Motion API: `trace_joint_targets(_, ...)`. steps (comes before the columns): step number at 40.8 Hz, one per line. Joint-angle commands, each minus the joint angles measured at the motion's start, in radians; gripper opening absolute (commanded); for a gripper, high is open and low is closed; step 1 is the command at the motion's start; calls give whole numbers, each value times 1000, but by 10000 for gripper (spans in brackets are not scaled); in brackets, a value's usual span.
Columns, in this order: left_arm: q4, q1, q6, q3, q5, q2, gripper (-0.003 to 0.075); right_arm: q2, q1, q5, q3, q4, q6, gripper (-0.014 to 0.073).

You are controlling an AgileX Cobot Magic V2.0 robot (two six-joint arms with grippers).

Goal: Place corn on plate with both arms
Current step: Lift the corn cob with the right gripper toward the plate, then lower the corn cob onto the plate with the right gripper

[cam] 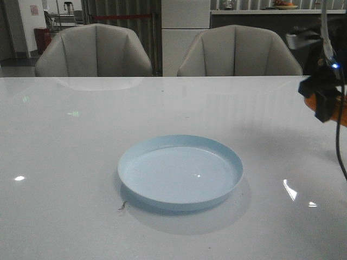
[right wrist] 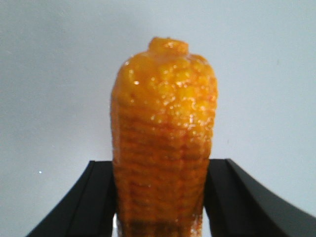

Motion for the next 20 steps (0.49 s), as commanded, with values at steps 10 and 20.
trace_joint_targets(10,-9,0,-8,-26,-34,-3,326,-51,236,51,-193,220,-370,133)
trace_joint_targets(20,-13,0,-8,-26,3,-3,326,9,315,126,-193,329,-376,133)
